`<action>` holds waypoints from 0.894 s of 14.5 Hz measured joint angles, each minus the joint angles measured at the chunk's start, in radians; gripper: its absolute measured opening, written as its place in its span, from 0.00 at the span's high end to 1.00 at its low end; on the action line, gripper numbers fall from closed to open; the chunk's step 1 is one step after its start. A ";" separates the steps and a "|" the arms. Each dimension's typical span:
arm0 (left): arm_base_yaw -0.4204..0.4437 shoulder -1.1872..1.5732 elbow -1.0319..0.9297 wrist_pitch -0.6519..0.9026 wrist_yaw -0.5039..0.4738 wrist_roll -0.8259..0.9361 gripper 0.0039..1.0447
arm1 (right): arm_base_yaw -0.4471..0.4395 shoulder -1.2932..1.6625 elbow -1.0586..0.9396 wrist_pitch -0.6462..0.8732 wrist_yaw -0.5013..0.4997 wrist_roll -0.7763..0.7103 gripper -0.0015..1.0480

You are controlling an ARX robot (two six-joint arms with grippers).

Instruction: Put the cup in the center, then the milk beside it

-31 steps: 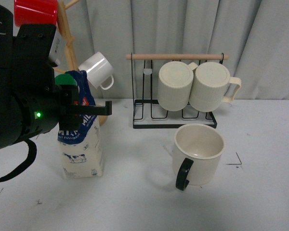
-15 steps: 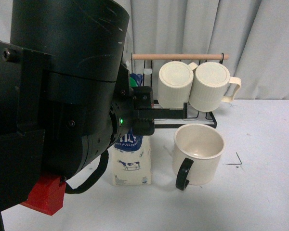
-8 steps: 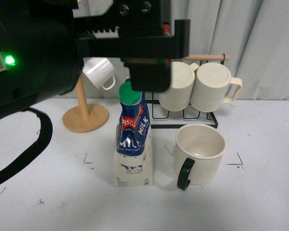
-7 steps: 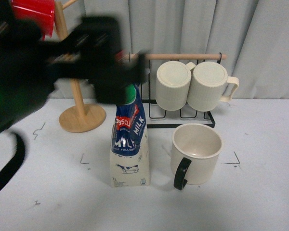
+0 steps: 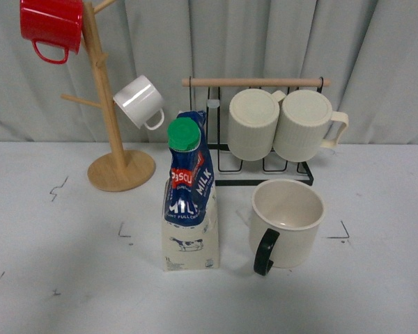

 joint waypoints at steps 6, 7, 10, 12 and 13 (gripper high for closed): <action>0.140 -0.255 -0.106 -0.139 0.139 0.000 0.99 | 0.000 0.000 0.000 0.000 0.000 0.000 0.06; 0.154 -0.306 -0.106 -0.181 0.151 0.000 0.99 | 0.000 0.000 0.000 0.000 0.000 0.000 0.06; 0.271 -0.447 -0.107 -0.321 0.253 0.000 0.99 | 0.000 0.000 0.000 0.000 0.000 0.000 0.06; 0.265 -0.528 -0.107 -0.392 0.268 0.001 0.99 | 0.000 0.000 0.000 0.000 -0.001 0.000 0.06; 0.265 -0.559 -0.107 -0.425 0.267 0.001 0.99 | 0.000 0.000 0.000 0.000 -0.001 0.000 0.06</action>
